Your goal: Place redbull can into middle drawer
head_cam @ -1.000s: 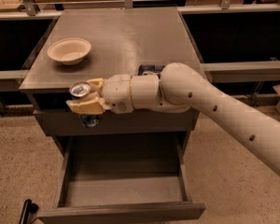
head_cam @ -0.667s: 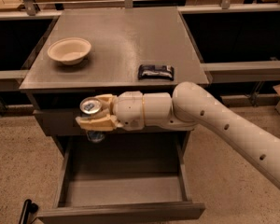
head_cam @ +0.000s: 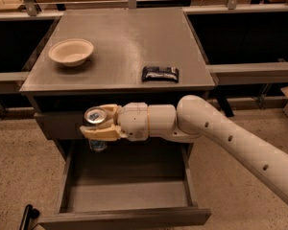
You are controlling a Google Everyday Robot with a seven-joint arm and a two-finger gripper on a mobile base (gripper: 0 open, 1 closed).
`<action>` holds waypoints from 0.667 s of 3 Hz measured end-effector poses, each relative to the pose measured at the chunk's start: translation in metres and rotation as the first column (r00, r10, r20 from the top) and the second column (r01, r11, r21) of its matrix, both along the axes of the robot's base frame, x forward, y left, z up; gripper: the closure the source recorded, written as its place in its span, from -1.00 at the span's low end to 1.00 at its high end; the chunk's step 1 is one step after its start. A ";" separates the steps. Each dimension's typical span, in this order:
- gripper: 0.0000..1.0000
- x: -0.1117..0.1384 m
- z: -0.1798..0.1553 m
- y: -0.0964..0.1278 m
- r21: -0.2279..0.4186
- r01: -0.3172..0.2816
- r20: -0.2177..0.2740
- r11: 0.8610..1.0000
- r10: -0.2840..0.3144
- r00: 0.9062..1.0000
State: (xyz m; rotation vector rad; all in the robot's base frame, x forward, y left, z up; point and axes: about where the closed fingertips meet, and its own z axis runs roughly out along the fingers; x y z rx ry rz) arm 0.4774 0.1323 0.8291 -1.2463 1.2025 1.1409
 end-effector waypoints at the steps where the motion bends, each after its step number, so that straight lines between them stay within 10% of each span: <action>1: 1.00 -0.012 -0.063 -0.011 0.048 -0.032 -0.009 0.998 0.033 0.999; 2: 1.00 -0.021 -0.130 -0.016 0.072 -0.099 -0.030 0.993 0.101 0.994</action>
Offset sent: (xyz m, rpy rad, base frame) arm -0.0317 -0.0259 -0.2138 0.0929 0.0716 0.1840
